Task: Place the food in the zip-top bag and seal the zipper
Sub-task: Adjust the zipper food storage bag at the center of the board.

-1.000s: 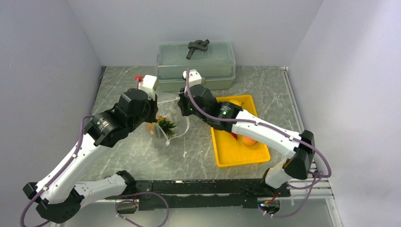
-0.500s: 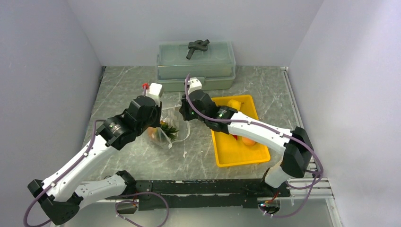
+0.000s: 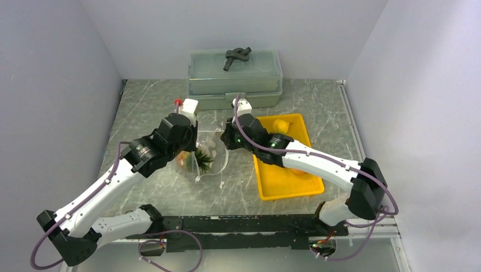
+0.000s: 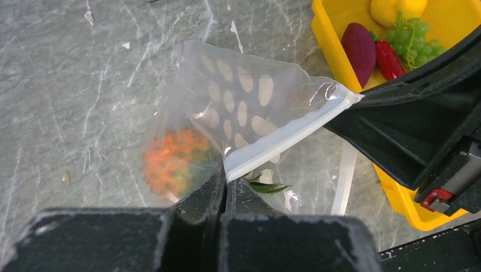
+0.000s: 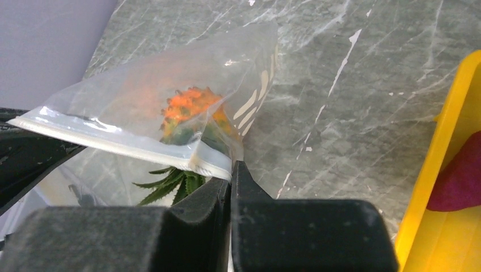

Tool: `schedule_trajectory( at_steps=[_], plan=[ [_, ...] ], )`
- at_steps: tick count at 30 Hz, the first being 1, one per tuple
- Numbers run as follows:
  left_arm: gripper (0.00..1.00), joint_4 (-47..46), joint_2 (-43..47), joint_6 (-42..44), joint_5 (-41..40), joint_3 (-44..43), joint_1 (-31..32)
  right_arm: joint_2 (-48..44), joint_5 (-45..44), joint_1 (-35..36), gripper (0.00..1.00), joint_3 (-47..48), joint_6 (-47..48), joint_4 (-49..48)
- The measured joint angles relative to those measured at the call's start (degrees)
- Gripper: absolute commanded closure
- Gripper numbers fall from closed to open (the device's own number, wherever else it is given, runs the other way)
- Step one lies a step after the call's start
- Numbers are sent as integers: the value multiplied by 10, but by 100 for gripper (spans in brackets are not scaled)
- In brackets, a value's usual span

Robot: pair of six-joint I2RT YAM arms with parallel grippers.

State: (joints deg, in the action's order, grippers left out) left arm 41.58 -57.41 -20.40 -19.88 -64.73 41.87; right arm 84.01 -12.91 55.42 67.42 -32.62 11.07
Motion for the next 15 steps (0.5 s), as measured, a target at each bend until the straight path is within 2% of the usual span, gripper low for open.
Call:
schedule_trajectory(
  at_steps=[2, 4, 9, 11, 15],
  plan=[
    [100, 0, -5, 1, 0, -2, 0, -6, -5, -2, 82, -3, -3, 4],
    [100, 4, -6, 3, -11, -7, -3, -14, -19, -10, 69, -8, -2, 24],
    [100, 5, -6, 11, -19, -16, -8, -31, -41, -33, 50, -15, -2, 63],
    [100, 6, -6, 13, -19, -16, -8, -41, -44, -34, 44, -15, 0, 70],
    [100, 7, -6, 16, -20, -16, -8, -74, -45, -32, 39, -15, 0, 82]
  ],
)
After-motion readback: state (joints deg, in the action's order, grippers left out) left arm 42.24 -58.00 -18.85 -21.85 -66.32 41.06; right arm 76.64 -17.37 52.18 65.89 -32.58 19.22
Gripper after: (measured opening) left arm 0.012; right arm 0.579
